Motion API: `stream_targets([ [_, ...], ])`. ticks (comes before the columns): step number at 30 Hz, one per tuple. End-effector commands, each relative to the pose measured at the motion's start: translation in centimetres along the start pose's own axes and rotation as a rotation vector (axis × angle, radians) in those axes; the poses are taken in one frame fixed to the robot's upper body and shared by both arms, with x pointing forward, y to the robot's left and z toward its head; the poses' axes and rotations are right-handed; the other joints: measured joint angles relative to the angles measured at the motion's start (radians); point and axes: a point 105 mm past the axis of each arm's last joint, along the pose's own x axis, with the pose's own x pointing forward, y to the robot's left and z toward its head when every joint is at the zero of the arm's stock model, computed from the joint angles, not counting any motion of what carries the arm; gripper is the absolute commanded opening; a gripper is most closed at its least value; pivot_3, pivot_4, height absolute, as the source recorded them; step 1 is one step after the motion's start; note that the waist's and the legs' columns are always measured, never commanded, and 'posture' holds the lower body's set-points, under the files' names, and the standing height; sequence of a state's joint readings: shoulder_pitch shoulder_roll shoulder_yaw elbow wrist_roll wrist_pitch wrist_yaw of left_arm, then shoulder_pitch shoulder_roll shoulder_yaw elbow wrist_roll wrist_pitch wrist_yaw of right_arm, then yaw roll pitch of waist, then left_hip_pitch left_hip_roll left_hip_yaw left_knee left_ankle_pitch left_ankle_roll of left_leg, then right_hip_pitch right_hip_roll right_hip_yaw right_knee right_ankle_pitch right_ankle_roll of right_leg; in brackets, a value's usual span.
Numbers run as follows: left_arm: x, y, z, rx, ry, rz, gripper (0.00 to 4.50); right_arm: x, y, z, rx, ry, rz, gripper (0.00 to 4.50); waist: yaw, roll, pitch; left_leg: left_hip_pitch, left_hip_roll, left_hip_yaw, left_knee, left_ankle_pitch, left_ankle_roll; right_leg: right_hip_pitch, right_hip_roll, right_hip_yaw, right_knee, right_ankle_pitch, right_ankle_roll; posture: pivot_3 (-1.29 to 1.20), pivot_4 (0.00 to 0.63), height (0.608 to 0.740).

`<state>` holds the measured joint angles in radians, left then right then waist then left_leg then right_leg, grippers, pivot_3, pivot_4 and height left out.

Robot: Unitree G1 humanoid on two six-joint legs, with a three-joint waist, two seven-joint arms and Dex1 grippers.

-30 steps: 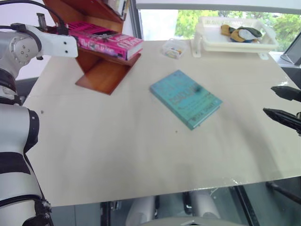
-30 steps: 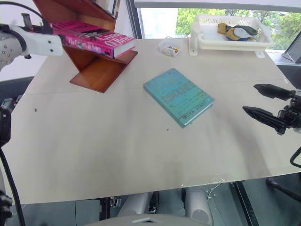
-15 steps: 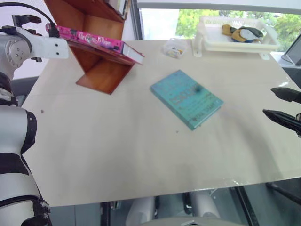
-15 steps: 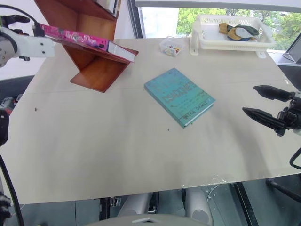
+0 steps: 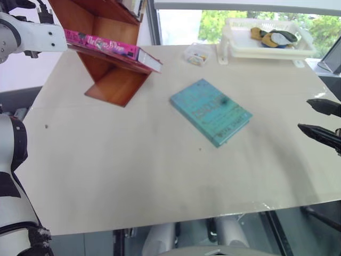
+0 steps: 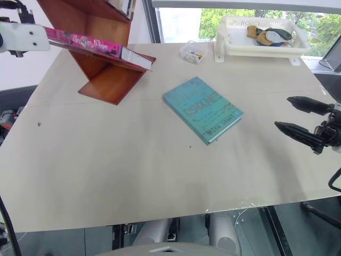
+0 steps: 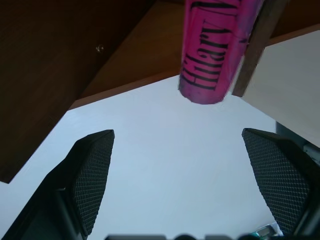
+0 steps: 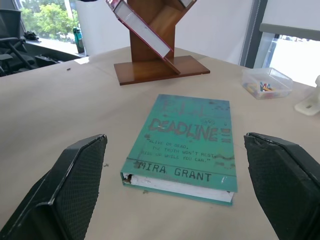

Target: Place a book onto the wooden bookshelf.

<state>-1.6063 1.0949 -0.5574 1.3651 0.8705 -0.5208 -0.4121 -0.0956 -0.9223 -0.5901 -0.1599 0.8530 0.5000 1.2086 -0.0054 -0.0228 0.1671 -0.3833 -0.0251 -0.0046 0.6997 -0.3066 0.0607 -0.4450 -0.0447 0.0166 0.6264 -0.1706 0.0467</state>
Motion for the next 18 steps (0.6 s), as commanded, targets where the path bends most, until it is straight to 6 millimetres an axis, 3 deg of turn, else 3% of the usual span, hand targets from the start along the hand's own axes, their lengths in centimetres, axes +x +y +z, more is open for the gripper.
stream_targets([
  [1, -1.3, 2.1, -0.7, -0.039, -0.017, 0.053, 4.46, -0.1, 0.2, 1.5, -0.054, -0.027, 0.006, 4.50, -0.001, 0.000, 0.000, 0.000, 0.000, 0.000, 0.000, 0.000, 0.000, 0.000, 0.000, 0.000, 0.000, 0.000, 0.000, 0.00, 0.150, 0.740],
  [10, -3.8, 7.0, 2.4, -0.089, -0.228, 0.087, 4.46, 0.3, 0.0, 2.5, -0.043, -0.050, 0.061, 4.50, 0.000, -0.004, 0.002, -0.001, 0.000, 0.000, 0.001, 0.000, 0.000, 0.000, 0.000, 0.000, -0.001, 0.000, 0.000, 0.00, 0.150, 0.740],
  [18, -4.9, 7.0, 6.0, -0.020, -0.428, 0.011, 4.46, 0.5, -0.7, 3.2, -0.025, -0.016, 0.111, 4.50, -0.005, -0.004, 0.002, 0.000, 0.000, 0.000, 0.001, 0.000, 0.000, 0.000, -0.001, 0.000, 0.000, 0.000, 0.000, 0.00, 0.150, 0.740],
])
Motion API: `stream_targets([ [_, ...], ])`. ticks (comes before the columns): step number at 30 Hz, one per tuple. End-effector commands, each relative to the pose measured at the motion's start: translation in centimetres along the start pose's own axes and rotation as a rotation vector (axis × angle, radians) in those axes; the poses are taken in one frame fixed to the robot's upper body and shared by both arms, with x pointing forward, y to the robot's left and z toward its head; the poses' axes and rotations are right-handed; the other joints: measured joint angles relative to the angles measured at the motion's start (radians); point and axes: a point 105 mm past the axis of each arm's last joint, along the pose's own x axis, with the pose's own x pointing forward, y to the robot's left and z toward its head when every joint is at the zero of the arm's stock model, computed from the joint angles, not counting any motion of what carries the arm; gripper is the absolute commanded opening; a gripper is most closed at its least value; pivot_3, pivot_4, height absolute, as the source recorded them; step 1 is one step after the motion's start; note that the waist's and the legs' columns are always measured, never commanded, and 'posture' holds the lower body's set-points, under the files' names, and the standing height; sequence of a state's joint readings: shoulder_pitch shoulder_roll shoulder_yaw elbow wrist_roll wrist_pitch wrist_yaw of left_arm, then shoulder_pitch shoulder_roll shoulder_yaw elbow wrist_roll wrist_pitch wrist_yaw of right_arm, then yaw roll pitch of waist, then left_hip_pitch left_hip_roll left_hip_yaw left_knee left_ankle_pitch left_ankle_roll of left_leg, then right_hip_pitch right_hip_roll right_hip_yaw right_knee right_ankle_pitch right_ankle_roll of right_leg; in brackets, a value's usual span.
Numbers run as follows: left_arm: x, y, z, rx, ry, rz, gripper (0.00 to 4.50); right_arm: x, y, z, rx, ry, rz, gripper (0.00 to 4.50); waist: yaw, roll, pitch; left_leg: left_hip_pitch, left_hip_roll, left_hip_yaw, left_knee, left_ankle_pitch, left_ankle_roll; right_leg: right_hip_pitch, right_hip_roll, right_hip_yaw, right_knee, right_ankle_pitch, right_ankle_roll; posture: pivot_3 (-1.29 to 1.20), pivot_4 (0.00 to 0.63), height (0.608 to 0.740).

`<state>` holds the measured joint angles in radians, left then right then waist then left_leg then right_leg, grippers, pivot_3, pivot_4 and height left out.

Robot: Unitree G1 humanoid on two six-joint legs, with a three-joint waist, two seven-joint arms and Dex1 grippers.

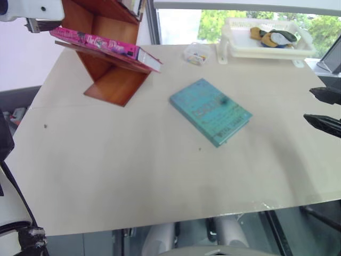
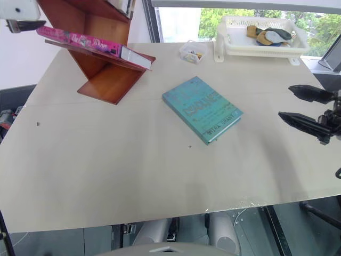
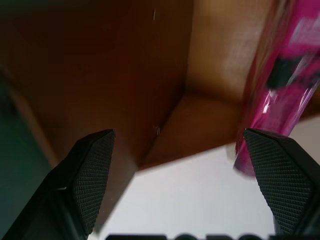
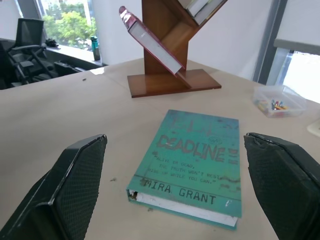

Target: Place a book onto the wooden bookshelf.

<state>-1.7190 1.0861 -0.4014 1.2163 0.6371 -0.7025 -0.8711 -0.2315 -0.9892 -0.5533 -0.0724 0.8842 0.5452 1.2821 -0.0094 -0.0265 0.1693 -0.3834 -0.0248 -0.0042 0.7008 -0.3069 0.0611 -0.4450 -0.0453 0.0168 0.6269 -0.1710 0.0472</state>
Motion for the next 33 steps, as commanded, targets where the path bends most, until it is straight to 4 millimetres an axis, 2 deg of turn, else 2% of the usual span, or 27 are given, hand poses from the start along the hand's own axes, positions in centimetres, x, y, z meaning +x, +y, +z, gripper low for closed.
stream_targets([
  [1, -0.9, 0.5, 1.4, 0.024, -0.089, 0.001, 4.46, 0.1, -0.1, 1.0, -0.012, 0.020, 0.035, 4.50, -0.002, 0.000, 0.000, 0.000, 0.000, 0.000, 0.000, 0.000, 0.000, 0.000, 0.000, 0.000, 0.000, 0.000, 0.000, 0.00, 0.150, 0.740],
  [7, -1.2, -0.2, 4.5, 0.010, -0.257, -0.020, 4.46, 0.1, -0.4, 1.8, 0.010, 0.040, 0.067, 4.50, -0.003, 0.000, 0.000, -0.001, 0.001, 0.000, 0.001, 0.000, 0.000, -0.001, 0.000, 0.000, 0.000, 0.000, 0.000, 0.00, 0.150, 0.740],
  [16, -0.8, -2.1, 7.8, -0.042, -0.384, -0.083, 4.46, 0.5, -0.3, 2.8, 0.024, 0.026, 0.091, 4.50, -0.001, 0.001, 0.000, -0.001, 0.001, -0.001, 0.002, 0.000, 0.000, 0.000, 0.000, 0.000, 0.001, 0.000, 0.000, 0.00, 0.150, 0.740],
  [19, -0.2, -2.5, 8.5, -0.051, -0.403, -0.096, 4.46, 0.7, -0.2, 3.1, 0.029, 0.008, 0.092, 4.50, 0.000, 0.001, 0.000, -0.001, 0.001, -0.001, 0.002, 0.000, 0.000, 0.000, 0.000, 0.000, 0.001, 0.000, 0.000, 0.00, 0.150, 0.740],
  [27, 0.8, -2.9, 9.1, -0.037, -0.407, -0.107, 4.46, 0.5, 0.4, 2.9, 0.030, 0.003, 0.078, 4.50, 0.000, 0.001, 0.000, -0.001, 0.001, -0.001, 0.002, 0.000, 0.000, 0.000, 0.000, 0.000, 0.000, 0.000, 0.000, 0.00, 0.150, 0.740],
  [33, 1.6, -3.0, 11.3, -0.009, -0.486, -0.104, 4.46, 0.4, 0.9, 2.6, 0.028, -0.004, 0.058, 4.50, 0.005, 0.001, 0.000, -0.001, 0.000, -0.001, 0.002, 0.000, 0.000, 0.000, 0.000, 0.000, 0.000, 0.000, 0.000, 0.00, 0.150, 0.740],
])
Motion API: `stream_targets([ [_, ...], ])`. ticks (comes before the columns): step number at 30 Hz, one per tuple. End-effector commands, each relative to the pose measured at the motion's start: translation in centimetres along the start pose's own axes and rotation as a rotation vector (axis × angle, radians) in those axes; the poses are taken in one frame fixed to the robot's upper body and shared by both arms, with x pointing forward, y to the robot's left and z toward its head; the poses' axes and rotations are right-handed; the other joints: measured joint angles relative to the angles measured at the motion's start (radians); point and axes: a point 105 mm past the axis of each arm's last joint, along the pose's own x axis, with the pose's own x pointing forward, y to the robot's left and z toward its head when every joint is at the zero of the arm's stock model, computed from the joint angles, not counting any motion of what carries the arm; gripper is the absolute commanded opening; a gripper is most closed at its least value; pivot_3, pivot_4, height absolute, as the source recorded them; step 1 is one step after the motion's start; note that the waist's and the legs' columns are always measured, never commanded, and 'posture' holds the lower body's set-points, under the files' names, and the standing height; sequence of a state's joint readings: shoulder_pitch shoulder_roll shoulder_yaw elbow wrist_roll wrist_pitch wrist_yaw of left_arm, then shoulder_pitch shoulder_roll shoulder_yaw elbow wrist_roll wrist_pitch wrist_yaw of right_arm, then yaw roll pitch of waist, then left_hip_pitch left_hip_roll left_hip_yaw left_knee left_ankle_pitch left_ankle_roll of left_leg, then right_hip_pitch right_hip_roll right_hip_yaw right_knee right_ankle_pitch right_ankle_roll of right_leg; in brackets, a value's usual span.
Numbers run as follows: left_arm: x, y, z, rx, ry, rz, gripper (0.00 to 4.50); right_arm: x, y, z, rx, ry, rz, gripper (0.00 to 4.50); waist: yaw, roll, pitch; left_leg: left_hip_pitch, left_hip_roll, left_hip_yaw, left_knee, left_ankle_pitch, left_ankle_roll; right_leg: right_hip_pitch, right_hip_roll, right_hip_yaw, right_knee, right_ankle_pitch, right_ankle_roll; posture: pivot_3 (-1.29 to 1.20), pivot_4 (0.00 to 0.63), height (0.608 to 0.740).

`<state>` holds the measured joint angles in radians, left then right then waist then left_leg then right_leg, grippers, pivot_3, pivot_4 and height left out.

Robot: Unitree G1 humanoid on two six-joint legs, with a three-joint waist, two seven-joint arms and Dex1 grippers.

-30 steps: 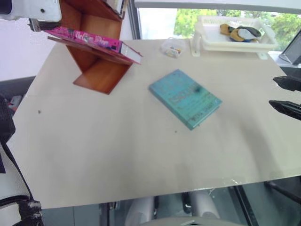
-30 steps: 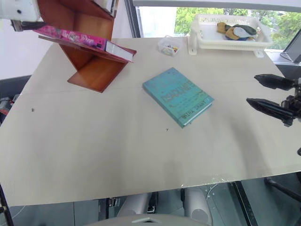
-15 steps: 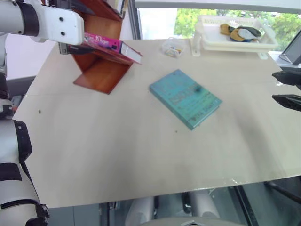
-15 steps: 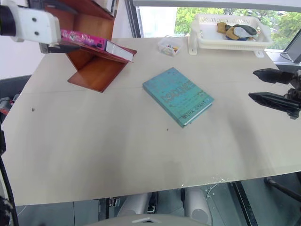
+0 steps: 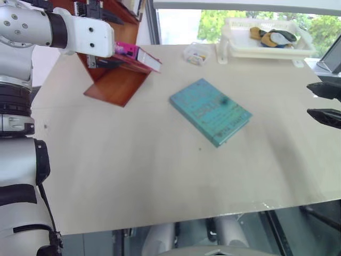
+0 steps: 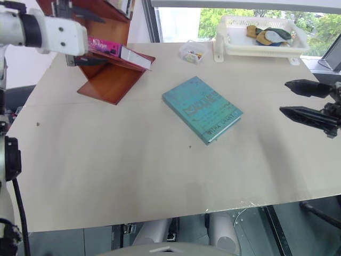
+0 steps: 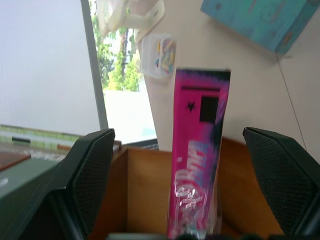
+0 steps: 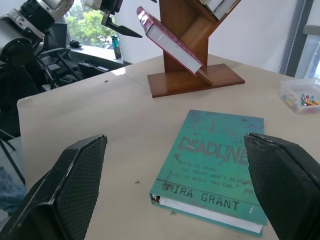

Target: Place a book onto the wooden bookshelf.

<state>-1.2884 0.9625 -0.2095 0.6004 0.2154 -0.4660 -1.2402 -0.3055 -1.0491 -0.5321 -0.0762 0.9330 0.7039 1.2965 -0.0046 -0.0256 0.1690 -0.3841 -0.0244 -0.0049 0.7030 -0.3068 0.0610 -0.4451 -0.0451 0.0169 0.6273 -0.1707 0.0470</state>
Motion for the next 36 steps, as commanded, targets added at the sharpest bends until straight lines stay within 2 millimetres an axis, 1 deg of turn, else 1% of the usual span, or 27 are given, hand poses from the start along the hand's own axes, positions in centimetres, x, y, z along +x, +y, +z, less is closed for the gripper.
stream_targets([
  [1, -0.4, 1.4, 1.1, 0.054, -0.028, 0.049, 4.46, -0.4, 0.6, 1.2, -0.054, -0.035, -0.010, 4.50, 0.000, 0.000, 0.000, 0.000, 0.000, 0.000, 0.000, 0.000, 0.000, 0.000, 0.000, 0.000, 0.000, 0.000, 0.000, 0.00, 0.150, 0.740],
  [5, -0.1, 1.4, 0.9, 0.069, -0.023, 0.058, 4.46, -0.3, 0.7, 1.1, -0.060, -0.040, -0.021, 4.50, -0.003, 0.000, 0.000, 0.000, 0.000, 0.000, 0.000, 0.000, 0.000, 0.000, 0.000, 0.000, 0.000, 0.000, 0.000, 0.00, 0.150, 0.740],
  [9, 0.4, 0.9, 0.6, 0.073, -0.022, 0.048, 4.46, -0.1, 0.9, 0.9, -0.064, -0.051, -0.021, 4.50, -0.003, 0.000, 0.000, 0.000, 0.000, 0.000, 0.000, 0.000, 0.000, 0.000, 0.000, 0.000, 0.000, 0.000, 0.000, 0.00, 0.150, 0.740],
  [16, 2.0, 0.8, 0.4, 0.087, -0.015, 0.049, 4.46, 0.2, 0.8, 0.6, -0.089, -0.083, -0.032, 4.50, 0.001, 0.000, 0.000, 0.000, 0.000, 0.000, 0.000, 0.000, 0.000, 0.000, 0.000, 0.000, 0.000, 0.000, 0.000, 0.00, 0.150, 0.740],
  [23, 3.4, 1.0, 0.7, 0.107, -0.031, 0.065, 4.46, 0.6, 0.9, 0.6, -0.108, -0.109, -0.030, 4.50, 0.002, 0.000, 0.000, 0.000, 0.000, 0.000, 0.000, 0.000, 0.000, 0.000, 0.000, 0.000, -0.001, 0.000, 0.000, 0.00, 0.150, 0.740],
  [27, 3.7, 1.2, 0.3, 0.117, -0.009, 0.081, 4.46, 0.5, 1.0, 1.1, -0.123, -0.123, -0.027, 4.50, 0.001, 0.000, 0.000, 0.000, 0.000, 0.000, 0.000, 0.000, 0.000, 0.000, 0.000, 0.000, 0.000, 0.000, 0.000, 0.00, 0.150, 0.740],
  [36, 3.7, 1.5, -0.6, 0.122, 0.031, 0.110, 4.46, 0.6, 0.9, 0.9, -0.130, -0.130, -0.026, 4.50, 0.001, 0.000, 0.000, 0.000, 0.000, 0.000, 0.000, 0.000, 0.000, 0.000, 0.000, 0.000, 0.000, 0.000, 0.000, 0.00, 0.150, 0.740],
])
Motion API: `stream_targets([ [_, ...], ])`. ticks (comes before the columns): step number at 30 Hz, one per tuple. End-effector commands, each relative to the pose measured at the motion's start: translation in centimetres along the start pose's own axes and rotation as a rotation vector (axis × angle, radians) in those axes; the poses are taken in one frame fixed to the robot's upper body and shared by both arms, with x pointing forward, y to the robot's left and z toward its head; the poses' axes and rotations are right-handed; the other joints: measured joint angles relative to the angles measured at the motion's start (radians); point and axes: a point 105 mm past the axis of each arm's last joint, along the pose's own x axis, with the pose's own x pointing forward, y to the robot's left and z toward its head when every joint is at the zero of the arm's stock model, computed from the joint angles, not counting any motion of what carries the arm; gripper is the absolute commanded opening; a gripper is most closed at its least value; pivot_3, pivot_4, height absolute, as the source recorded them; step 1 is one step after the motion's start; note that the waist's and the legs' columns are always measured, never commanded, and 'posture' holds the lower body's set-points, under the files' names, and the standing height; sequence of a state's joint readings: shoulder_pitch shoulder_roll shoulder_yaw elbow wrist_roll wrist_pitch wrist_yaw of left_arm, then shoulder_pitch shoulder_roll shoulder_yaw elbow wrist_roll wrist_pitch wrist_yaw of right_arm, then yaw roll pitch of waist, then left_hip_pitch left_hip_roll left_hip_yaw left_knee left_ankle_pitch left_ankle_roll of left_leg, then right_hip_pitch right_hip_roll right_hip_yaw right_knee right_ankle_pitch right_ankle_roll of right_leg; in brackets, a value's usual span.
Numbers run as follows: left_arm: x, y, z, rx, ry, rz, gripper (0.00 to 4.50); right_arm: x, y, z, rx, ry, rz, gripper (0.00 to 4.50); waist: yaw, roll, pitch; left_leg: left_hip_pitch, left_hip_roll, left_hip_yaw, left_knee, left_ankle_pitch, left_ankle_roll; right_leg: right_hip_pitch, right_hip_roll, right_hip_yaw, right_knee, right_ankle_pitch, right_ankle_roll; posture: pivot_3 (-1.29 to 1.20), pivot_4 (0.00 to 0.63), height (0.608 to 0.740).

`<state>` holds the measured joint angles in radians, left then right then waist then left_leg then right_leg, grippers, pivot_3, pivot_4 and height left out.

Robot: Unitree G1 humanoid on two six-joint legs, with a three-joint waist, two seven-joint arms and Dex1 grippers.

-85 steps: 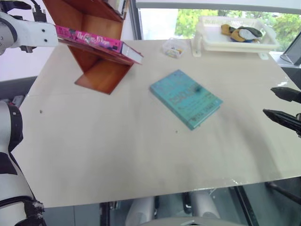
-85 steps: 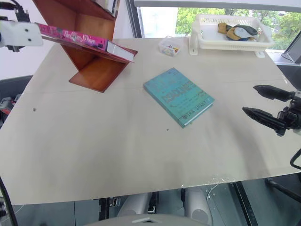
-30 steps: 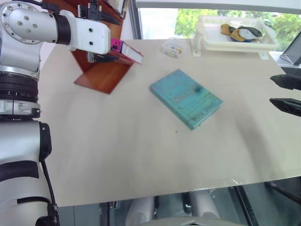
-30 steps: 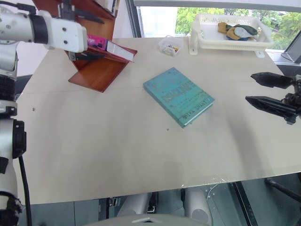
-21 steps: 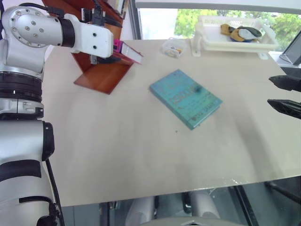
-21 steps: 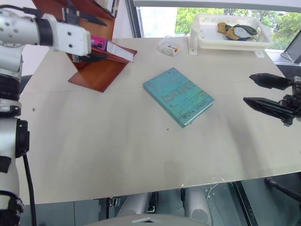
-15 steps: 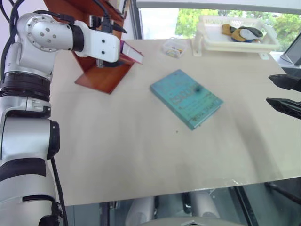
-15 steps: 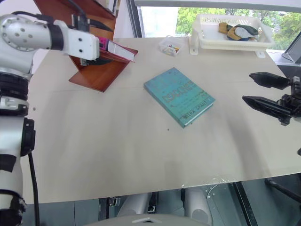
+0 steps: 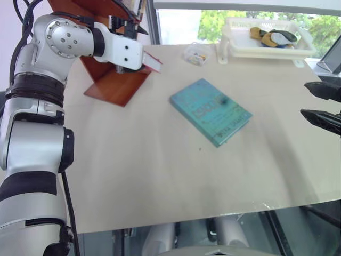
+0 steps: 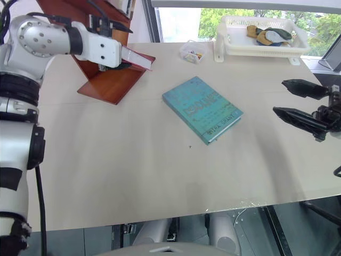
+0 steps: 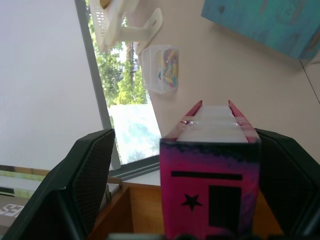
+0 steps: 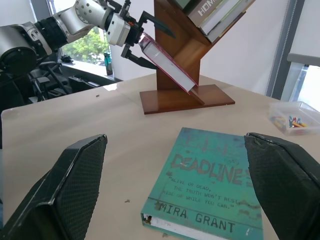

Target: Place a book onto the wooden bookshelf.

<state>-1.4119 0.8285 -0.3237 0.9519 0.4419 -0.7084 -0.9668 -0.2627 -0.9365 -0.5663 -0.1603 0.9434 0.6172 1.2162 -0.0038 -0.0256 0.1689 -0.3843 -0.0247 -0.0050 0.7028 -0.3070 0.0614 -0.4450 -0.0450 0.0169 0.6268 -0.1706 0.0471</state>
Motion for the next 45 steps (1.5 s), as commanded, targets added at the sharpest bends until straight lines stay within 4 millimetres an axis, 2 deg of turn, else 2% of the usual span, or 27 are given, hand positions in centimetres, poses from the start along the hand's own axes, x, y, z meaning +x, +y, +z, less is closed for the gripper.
stream_targets([
  [1, -1.0, 1.8, -0.2, 0.039, 0.023, 0.071, 4.46, 0.0, 0.3, 1.2, -0.059, -0.028, 0.011, 4.50, 0.000, 0.000, 0.000, 0.000, 0.000, 0.000, 0.000, 0.000, 0.000, 0.000, 0.000, 0.000, 0.000, 0.000, 0.000, 0.00, 0.150, 0.740],
  [7, -1.0, 1.0, -1.1, 0.035, 0.057, 0.047, 4.46, 0.0, 0.1, 1.2, -0.061, -0.025, 0.015, 4.50, 0.000, 0.000, 0.000, 0.000, 0.000, 0.000, 0.000, 0.000, 0.000, 0.000, 0.000, 0.000, 0.000, 0.000, 0.000, 0.00, 0.150, 0.740],
  [9, -1.1, 1.0, -1.3, 0.032, 0.066, 0.047, 4.06, 0.0, 0.1, 1.2, -0.061, -0.023, 0.016, 4.50, 0.000, 0.000, 0.000, 0.000, 0.000, 0.000, 0.000, 0.000, 0.000, 0.000, 0.000, 0.000, 0.000, 0.000, 0.000, 0.00, 0.150, 0.740],
  [12, -1.3, 1.0, -1.7, 0.035, 0.091, 0.046, 3.21, 0.0, 0.0, 1.2, -0.060, -0.022, 0.019, 4.50, 0.000, 0.000, 0.000, 0.000, 0.000, 0.000, 0.000, 0.000, 0.000, 0.000, 0.000, 0.000, 0.000, 0.000, 0.000, 0.00, 0.150, 0.740],
  [13, -1.4, 1.0, -1.8, 0.037, 0.098, 0.047, 2.63, 0.0, 0.1, 1.1, -0.060, -0.021, 0.019, 4.50, 0.000, 0.000, 0.000, 0.000, 0.000, 0.000, 0.000, 0.000, 0.000, 0.000, 0.000, 0.000, 0.000, 0.000, 0.000, 0.00, 0.150, 0.740],
  [14, -1.5, 1.0, -2.0, 0.042, 0.109, 0.046, 2.36, 0.0, 0.1, 1.1, -0.060, -0.021, 0.018, 4.50, 0.000, 0.000, 0.000, 0.000, 0.000, 0.000, 0.000, 0.000, 0.000, 0.000, 0.000, 0.000, 0.000, 0.000, 0.000, 0.00, 0.150, 0.740],
  [16, -1.7, 1.1, -2.5, 0.049, 0.140, 0.046, 1.49, -0.1, 0.1, 1.1, -0.060, -0.019, 0.018, 4.50, 0.000, 0.000, 0.000, 0.000, 0.000, 0.000, 0.000, 0.000, 0.000, 0.000, 0.000, 0.000, 0.000, 0.000, 0.000, 0.00, 0.150, 0.740],
  [19, -2.2, 1.1, -3.3, 0.056, 0.186, 0.048, 0.81, -0.1, 0.1, 1.1, -0.061, -0.017, 0.017, 4.50, 0.000, 0.000, 0.000, 0.000, 0.000, 0.000, 0.000, 0.000, 0.000, 0.000, 0.000, 0.000, 0.000, 0.000, 0.000, 0.00, 0.150, 0.740],
  [22, -2.8, 1.5, -4.0, 0.066, 0.231, 0.058, 0.66, -0.1, 0.1, 1.1, -0.066, -0.020, 0.013, 4.50, 0.000, 0.000, 0.000, 0.000, 0.000, 0.000, 0.000, 0.000, 0.000, 0.000, 0.000, 0.000, 0.000, 0.000, 0.000, 0.00, 0.150, 0.740],
  [32, -3.4, 1.7, -5.3, 0.047, 0.303, 0.076, 0.66, -0.2, 0.0, 1.3, -0.080, -0.024, 0.005, 4.50, -0.010, 0.000, 0.000, 0.000, 0.000, 0.000, 0.000, 0.000, 0.000, -0.001, 0.000, 0.000, 0.000, 0.000, 0.000, 0.00, 0.150, 0.740],
  [34, -3.5, 1.7, -5.7, 0.034, 0.323, 0.076, 1.70, -0.2, 0.0, 1.3, -0.082, -0.024, 0.006, 4.50, -0.011, 0.000, 0.000, 0.000, 0.000, 0.000, 0.000, 0.000, 0.000, -0.001, 0.000, 0.000, 0.000, 0.000, 0.000, 0.00, 0.150, 0.740],
  [35, -3.6, 1.7, -5.8, 0.033, 0.329, 0.073, 1.93, -0.2, 0.0, 1.3, -0.083, -0.024, 0.006, 4.50, -0.011, 0.000, 0.000, 0.000, 0.000, 0.000, 0.000, 0.000, 0.000, -0.001, 0.000, 0.000, 0.000, 0.000, 0.000, 0.00, 0.150, 0.740],
  [41, -4.0, 1.4, -6.5, 0.033, 0.366, 0.071, 4.25, -0.2, -0.1, 1.4, -0.082, -0.020, 0.008, 4.50, -0.011, 0.000, 0.000, 0.001, 0.001, 0.001, 0.000, 0.000, 0.000, -0.001, 0.001, 0.001, 0.002, 0.000, 0.000, 0.00, 0.150, 0.740],
  [42, -4.1, 1.3, -6.7, 0.025, 0.374, 0.065, 4.47, -0.2, -0.1, 1.3, -0.081, -0.020, 0.009, 4.50, -0.009, 0.000, 0.000, 0.001, 0.001, 0.001, 0.000, 0.000, 0.000, 0.000, 0.001, 0.001, 0.001, 0.000, 0.000, 0.00, 0.150, 0.740],
  [45, -4.5, 1.0, -7.1, 0.017, 0.396, 0.053, 4.47, 0.0, -0.2, 1.5, -0.081, -0.023, 0.014, 4.50, -0.006, 0.000, 0.000, 0.000, 0.000, 0.001, 0.000, 0.000, 0.000, 0.000, 0.000, 0.000, 0.001, 0.000, 0.000, 0.00, 0.150, 0.740],
])
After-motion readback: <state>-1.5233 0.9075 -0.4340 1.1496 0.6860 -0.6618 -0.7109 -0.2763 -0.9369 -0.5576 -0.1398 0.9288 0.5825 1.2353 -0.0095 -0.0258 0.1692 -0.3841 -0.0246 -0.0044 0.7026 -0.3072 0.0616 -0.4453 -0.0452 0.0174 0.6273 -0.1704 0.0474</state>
